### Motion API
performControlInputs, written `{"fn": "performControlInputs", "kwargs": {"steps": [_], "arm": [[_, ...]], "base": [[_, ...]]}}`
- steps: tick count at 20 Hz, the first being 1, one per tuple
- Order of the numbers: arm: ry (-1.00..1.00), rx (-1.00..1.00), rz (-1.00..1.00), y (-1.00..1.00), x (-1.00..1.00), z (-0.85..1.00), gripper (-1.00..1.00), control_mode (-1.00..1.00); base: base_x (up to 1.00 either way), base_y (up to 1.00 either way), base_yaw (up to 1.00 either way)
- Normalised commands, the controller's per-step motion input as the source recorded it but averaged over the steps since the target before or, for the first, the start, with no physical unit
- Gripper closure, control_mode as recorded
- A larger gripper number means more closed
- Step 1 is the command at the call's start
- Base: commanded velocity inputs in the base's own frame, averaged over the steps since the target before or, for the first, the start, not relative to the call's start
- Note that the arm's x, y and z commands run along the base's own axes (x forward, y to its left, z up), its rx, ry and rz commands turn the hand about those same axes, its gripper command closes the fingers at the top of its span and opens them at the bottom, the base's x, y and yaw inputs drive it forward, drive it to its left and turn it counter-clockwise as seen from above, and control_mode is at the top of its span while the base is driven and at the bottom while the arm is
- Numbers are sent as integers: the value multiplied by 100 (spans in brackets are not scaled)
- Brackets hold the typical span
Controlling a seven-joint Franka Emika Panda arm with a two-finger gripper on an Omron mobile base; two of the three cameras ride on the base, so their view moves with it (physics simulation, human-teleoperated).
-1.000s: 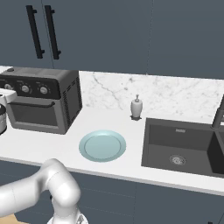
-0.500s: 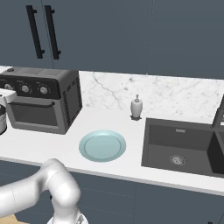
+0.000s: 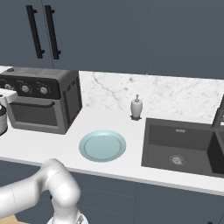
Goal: Pick up the kebab skewer and baguette bread, and place them inside the toaster oven. Close the toaster oven door and start by setting the timer.
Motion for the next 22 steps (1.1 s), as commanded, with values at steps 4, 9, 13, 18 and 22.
{"fn": "performControlInputs", "kwargs": {"steps": [4,9,13,18,22], "arm": [[0,0,0,0,1,0,-100,-100],[-1,0,0,0,11,0,-100,-100],[-3,0,0,0,0,0,100,-100],[-2,0,0,0,0,0,100,-100],[-4,0,0,0,0,3,100,-100]], "base": [[0,0,0],[0,0,0],[0,0,0],[0,0,0],[0,0,0]]}}
